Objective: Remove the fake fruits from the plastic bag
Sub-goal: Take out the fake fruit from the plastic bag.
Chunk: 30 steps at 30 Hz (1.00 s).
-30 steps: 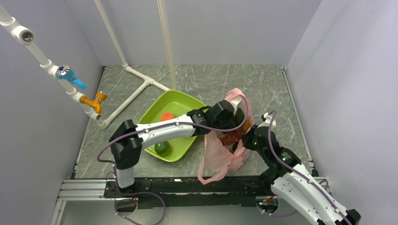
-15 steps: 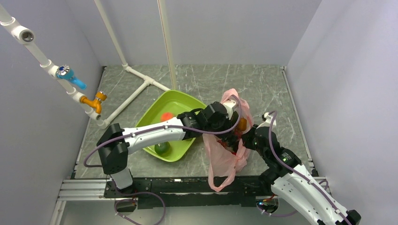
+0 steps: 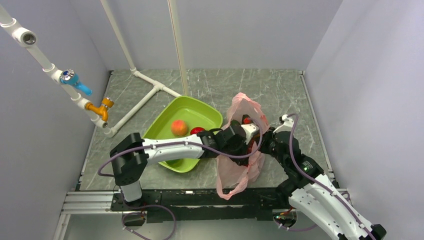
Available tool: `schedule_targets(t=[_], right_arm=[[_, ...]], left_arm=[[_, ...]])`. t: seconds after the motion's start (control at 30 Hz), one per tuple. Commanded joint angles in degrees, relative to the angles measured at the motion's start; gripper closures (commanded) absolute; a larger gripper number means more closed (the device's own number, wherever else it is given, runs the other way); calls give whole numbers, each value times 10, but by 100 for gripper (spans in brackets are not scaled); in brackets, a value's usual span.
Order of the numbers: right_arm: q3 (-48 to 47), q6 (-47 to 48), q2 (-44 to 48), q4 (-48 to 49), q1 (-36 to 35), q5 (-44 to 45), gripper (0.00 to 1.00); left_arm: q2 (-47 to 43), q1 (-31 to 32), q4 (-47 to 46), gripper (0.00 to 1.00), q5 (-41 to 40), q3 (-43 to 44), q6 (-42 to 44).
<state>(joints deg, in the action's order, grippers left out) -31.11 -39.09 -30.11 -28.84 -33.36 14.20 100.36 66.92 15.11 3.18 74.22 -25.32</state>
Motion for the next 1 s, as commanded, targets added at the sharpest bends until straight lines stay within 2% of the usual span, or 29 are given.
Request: schedule_targets(t=[0.0,0.13,0.23,0.33,0.47,0.53,0.8,0.97], right_arm=[[-39,4,-11,30,0,25,100],[-41,-4,-23,19,1,53,100],[-34,-11,-35,14,0,48,100],[-1,-22,-37,28,0,30,100],[42,-44,-29,45,0,15,100],[43,-48,-28,46,0,12,100],[30,-36,-23,22,1,37,100],[33,-33,-15,19,0,49,100]], left_arm=[[-19,36,-6,100,-29,2,35],[-79,45,-32,100,-39,-46,24],[-120,46,-20,100,-63,-38,28],[-134,46,42,100,-90,25,38],[-105,46,154,100,-108,167,64],[-99,46,179,100,-126,207,66],[-166,45,179,100,-188,243,92],[-224,31,238,100,-262,249,106]])
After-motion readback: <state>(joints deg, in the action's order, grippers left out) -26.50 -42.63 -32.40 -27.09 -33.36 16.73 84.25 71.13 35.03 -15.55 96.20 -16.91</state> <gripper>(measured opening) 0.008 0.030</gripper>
